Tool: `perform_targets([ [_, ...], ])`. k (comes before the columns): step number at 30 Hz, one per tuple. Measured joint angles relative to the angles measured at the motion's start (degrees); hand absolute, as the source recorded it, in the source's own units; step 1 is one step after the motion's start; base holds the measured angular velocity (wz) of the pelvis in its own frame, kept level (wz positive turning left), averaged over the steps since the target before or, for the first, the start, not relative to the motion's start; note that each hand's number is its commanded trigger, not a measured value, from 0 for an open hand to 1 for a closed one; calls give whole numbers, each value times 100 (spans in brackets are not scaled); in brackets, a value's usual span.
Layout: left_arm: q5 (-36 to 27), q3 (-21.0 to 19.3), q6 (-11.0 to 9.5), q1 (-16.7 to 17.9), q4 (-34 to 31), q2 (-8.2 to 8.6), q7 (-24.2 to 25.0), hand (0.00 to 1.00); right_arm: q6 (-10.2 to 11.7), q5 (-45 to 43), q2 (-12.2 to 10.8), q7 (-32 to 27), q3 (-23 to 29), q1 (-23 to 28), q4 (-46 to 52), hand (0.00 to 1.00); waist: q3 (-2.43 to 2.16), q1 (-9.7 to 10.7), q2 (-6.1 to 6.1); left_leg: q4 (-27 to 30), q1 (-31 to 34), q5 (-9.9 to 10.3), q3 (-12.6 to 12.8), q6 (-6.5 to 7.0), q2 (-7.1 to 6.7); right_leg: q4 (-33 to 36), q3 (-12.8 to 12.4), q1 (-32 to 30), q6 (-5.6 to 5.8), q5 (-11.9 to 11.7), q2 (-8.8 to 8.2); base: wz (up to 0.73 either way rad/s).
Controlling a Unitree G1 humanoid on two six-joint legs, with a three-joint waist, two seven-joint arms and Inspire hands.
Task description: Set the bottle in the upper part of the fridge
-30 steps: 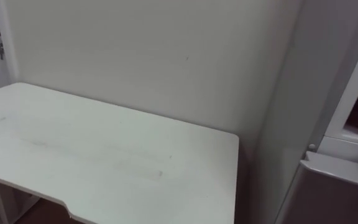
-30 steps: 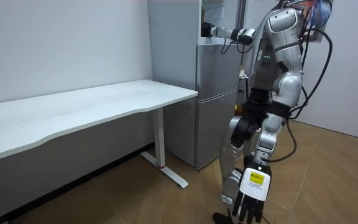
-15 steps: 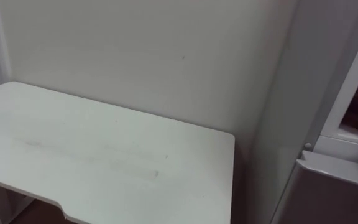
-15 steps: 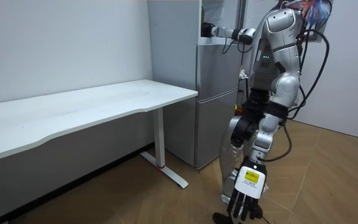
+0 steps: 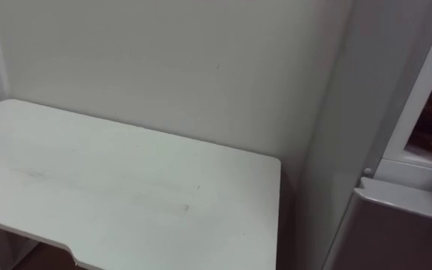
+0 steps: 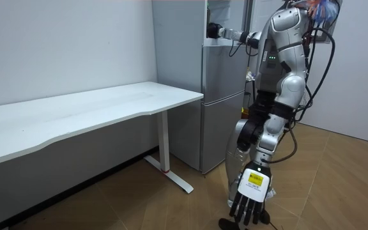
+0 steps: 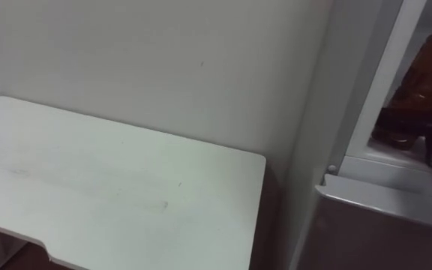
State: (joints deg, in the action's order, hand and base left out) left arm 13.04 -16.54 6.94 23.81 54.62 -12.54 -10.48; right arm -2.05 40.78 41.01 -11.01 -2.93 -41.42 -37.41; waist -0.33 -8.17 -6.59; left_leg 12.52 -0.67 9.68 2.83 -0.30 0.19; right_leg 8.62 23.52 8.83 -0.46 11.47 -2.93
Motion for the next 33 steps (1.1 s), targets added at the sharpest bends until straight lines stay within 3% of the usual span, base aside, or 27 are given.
perform_targets([
  [7,0,0,-153,15,-81,0,-36,0,10,10,0,-110,43,234,724,0,-33,76,82,-130,-106,-6,135,-5,16,0,-158,-13,0,0,5,-10],
  [10,3,0,-176,14,-75,1,-171,0,10,-10,0,-271,44,309,1050,0,-48,166,29,-139,-105,-6,174,-5,19,0,-163,-33,2,1,1,-5],
  [13,2,3,-220,13,-71,3,-307,0,10,-45,0,-445,219,707,1625,0,-54,190,-53,-137,-103,-3,203,-4,27,12,-186,-52,4,-1,1,-3],
  [19,8,107,-254,-25,64,45,-312,0,41,-61,-16,-837,562,1380,2624,0,-16,176,-11,-131,-93,31,305,20,58,41,-284,-93,15,-25,4,-8],
  [20,6,107,-254,-28,71,56,-311,0,85,-59,-17,-893,639,1456,2759,0,10,185,31,-119,-95,37,317,23,76,57,-295,-101,16,-29,0,-4],
  [25,7,106,-339,-19,72,56,-311,0,348,-63,-18,-1046,711,1601,3118,0,22,190,111,-83,-91,35,370,26,113,115,-354,-144,3,-42,-5,-7],
  [29,10,106,-378,19,71,64,-310,0,461,-111,-42,-1142,781,1983,3929,0,-18,166,151,-84,-96,35,473,24,99,97,-463,-186,3,-45,5,-11],
  [33,7,106,-404,44,113,67,-311,0,531,-112,-65,-1179,881,2202,4322,0,-17,170,162,-96,-118,35,497,25,97,98,-497,-190,3,-46,11,-4],
])
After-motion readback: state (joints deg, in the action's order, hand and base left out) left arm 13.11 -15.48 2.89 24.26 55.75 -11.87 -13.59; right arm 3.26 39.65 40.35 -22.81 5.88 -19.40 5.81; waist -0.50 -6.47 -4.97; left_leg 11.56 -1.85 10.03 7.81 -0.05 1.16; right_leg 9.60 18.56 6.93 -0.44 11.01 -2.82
